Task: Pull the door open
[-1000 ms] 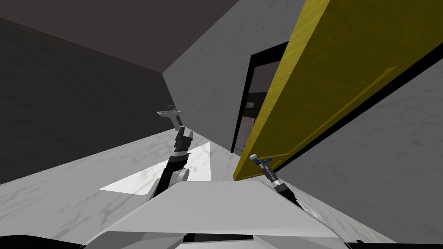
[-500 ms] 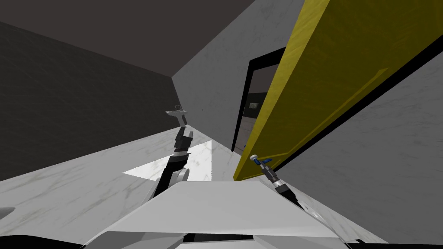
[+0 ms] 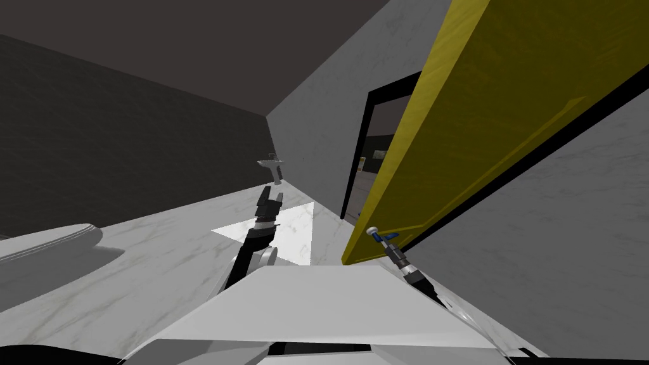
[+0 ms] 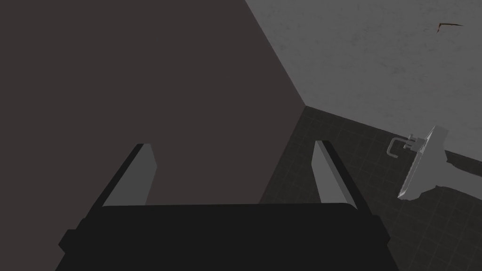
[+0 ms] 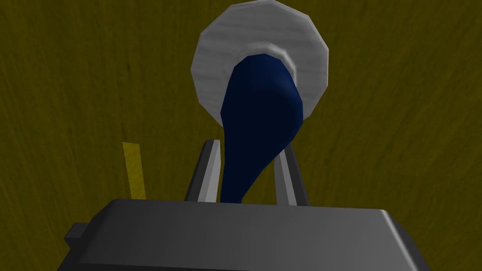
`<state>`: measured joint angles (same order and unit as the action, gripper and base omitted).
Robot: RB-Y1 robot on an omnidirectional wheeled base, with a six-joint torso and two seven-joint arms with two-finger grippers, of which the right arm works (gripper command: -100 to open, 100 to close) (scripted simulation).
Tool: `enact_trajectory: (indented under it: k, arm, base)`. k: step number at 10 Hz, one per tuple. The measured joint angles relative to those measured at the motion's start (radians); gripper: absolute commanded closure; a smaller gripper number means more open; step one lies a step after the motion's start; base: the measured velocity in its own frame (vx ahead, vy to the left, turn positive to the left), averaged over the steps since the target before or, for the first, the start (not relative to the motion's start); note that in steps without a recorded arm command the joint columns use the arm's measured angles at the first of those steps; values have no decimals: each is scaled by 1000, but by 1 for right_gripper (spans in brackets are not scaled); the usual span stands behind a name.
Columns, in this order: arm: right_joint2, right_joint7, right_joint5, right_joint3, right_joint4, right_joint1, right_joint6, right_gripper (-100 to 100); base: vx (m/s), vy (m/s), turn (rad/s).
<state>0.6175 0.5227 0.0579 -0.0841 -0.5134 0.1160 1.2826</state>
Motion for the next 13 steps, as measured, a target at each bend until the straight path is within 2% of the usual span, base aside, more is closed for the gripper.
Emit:
enact_trajectory:
  k: [2,7,13]
  arm:
    - [2,1,2,-1,25,-9,17,100]
    - [1,4,4,-4,17,1,19,100]
    - [3,5,5,-5,53,-12,48,100]
  base:
    - [-178,-78,152]
    - [-148,-71,122]
    - [-179,-84,154]
